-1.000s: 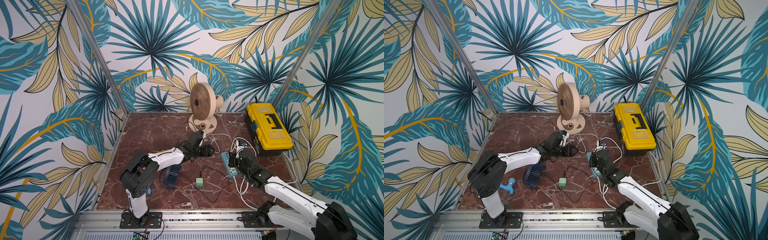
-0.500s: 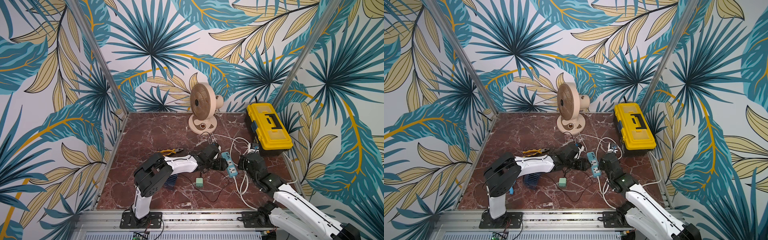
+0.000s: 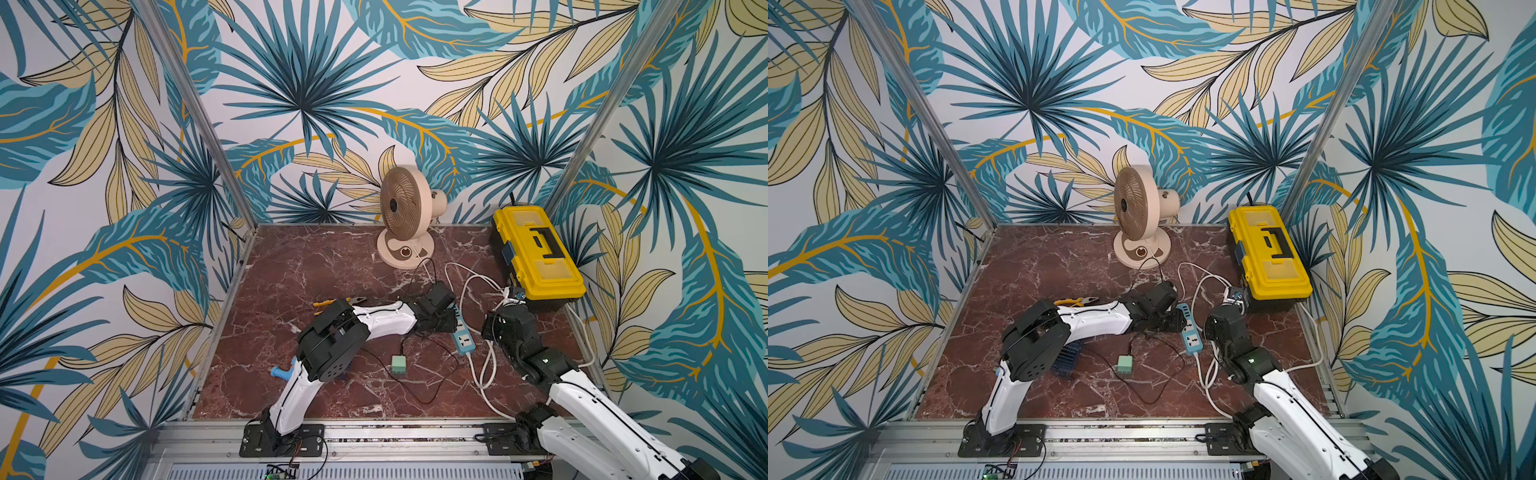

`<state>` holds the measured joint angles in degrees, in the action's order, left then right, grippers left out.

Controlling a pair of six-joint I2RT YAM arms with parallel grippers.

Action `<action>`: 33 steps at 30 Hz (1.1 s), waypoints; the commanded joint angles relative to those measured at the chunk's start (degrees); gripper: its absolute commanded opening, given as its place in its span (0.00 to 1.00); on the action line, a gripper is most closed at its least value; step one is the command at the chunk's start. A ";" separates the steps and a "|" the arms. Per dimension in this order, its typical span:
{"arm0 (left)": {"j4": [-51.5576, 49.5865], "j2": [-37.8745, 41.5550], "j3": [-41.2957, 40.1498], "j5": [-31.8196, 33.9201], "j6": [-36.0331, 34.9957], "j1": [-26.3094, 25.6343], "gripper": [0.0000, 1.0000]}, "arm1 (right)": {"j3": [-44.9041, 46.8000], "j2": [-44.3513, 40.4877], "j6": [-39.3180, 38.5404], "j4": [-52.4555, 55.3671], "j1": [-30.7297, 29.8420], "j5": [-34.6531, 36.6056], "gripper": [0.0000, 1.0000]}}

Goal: Plug the desk fan into the power strip
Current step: Adjust the socket at the center of the board.

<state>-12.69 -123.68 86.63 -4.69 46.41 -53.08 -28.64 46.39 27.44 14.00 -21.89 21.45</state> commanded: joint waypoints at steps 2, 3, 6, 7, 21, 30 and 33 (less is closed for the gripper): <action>-8.26 -2.66 3.37 7.57 -1.67 -0.02 0.33 | 1.47 -0.50 -0.34 -0.92 0.60 -2.00 0.00; -8.71 -3.14 4.02 8.28 -2.02 -0.01 0.30 | 1.67 -0.44 -0.43 -0.95 0.64 -2.57 0.00; -10.69 -5.19 7.26 9.56 -3.10 0.46 0.24 | 2.37 -0.38 -1.09 -4.75 0.71 -4.49 0.00; -11.29 -6.00 8.49 9.75 -3.43 0.62 0.23 | 2.51 -0.29 -1.37 -5.36 0.71 -5.22 0.00; -12.46 -12.27 20.34 7.34 -8.15 7.32 0.19 | 3.86 5.83 -3.00 -15.04 0.80 -14.39 0.00; -7.16 0.31 8.12 6.16 -9.50 8.88 0.33 | 6.61 8.45 -1.24 -22.09 0.84 -15.21 0.00; -5.11 4.46 3.36 5.53 -9.63 8.96 0.36 | 7.45 9.12 0.60 -22.41 0.80 -12.64 0.00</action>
<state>-20.80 -123.90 92.88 1.80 37.78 -44.05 -22.87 54.94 26.26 -5.28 -21.30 6.81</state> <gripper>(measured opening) 0.358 0.164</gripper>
